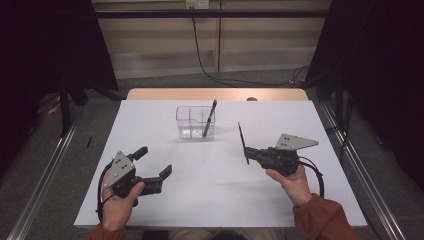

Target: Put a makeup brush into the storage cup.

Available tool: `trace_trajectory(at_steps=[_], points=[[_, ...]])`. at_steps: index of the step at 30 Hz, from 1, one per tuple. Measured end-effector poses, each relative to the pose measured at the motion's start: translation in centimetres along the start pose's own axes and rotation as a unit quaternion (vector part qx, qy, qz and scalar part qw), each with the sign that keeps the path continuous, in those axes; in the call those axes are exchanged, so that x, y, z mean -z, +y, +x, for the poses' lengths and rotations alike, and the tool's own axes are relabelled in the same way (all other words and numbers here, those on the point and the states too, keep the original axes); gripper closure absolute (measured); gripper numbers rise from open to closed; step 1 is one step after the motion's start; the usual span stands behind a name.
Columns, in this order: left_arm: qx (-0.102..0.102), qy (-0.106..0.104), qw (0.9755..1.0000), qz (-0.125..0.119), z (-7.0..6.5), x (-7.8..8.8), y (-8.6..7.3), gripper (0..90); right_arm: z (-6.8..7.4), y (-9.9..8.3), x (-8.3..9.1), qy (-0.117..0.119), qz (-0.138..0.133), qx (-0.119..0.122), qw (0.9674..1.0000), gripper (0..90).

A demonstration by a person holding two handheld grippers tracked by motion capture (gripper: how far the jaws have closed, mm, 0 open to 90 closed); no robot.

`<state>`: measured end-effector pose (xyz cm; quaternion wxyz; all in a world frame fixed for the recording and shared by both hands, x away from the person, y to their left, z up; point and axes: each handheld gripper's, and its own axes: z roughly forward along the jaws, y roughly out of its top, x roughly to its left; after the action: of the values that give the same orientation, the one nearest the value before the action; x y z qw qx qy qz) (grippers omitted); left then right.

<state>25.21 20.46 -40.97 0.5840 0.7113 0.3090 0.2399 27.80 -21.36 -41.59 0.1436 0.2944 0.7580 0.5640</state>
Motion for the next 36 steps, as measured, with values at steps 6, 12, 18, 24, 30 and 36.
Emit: trace_trajectory(at_steps=[6, 12, 18, 24, 30, 36], points=[[-0.008, -0.015, 0.9998, -0.006, -0.6, -1.0, 1.1, 3.9, 0.7, 0.2, -0.7, 0.013, -0.002, 0.004, 0.9999, 86.9], [-0.01, -0.049, 0.9987, -0.006, -2.0, -2.8, 1.4, 3.9, 1.4, 0.3, -1.3, 0.028, -0.005, 0.006, 0.9996, 86.9], [-0.014, -0.059, 0.9982, -0.006, -3.0, -4.2, 1.8, 3.6, 1.8, 0.1, -1.9, 0.039, -0.004, 0.005, 0.9992, 86.9], [-0.023, -0.063, 0.9977, -0.008, -3.7, -5.5, 2.6, 3.3, 2.1, 0.4, -2.6, 0.046, -0.003, 0.005, 0.9989, 86.9], [-0.03, -0.075, 0.9967, -0.004, -4.5, -6.5, 3.3, 2.9, 2.7, 1.2, -3.4, 0.051, -0.008, 0.012, 0.9986, 86.9], [-0.027, -0.1, 0.9946, -0.003, -5.3, -7.5, 3.5, 3.1, 3.1, 0.6, -4.0, 0.059, -0.005, 0.01, 0.9982, 86.9]])
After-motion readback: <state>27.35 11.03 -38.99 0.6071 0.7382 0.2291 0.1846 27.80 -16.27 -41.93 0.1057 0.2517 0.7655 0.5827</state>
